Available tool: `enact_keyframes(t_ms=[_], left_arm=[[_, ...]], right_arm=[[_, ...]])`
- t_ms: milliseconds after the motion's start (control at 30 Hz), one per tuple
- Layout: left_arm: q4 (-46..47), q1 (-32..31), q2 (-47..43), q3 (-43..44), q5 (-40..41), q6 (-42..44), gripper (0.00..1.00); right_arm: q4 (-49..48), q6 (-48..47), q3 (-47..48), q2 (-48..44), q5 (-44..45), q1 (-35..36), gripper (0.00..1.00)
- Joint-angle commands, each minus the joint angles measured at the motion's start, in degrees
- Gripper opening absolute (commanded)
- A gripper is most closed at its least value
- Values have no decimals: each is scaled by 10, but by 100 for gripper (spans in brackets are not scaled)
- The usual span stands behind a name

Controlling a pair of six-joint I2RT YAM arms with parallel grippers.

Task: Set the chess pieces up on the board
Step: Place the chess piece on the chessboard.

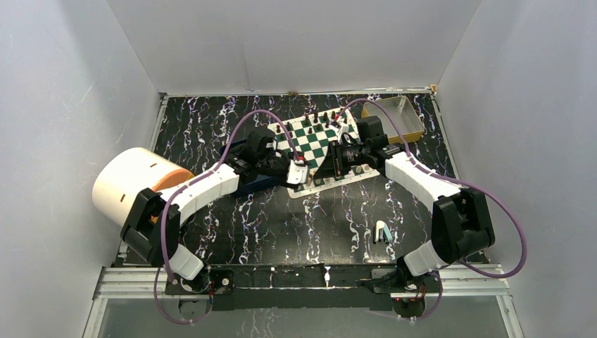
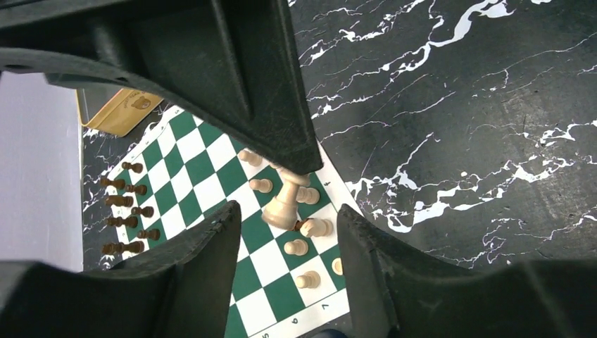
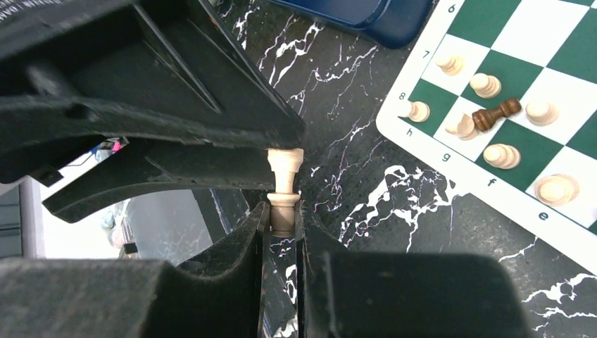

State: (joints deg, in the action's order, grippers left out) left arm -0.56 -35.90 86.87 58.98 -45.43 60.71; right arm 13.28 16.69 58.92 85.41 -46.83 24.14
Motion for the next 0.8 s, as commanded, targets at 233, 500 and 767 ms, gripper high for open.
enact_keyframes(t_ms=[233, 500, 767], left_arm=[[-17, -8, 23, 40, 13, -59, 21], [79, -7, 26, 41, 73, -280, 5], [153, -8, 28, 27, 74, -425, 3]], right_arm=[[-31, 17, 34, 1, -6, 6, 27], [-176, 120, -38, -81, 103, 4, 38], [-213, 128, -64, -124, 167, 5, 34]])
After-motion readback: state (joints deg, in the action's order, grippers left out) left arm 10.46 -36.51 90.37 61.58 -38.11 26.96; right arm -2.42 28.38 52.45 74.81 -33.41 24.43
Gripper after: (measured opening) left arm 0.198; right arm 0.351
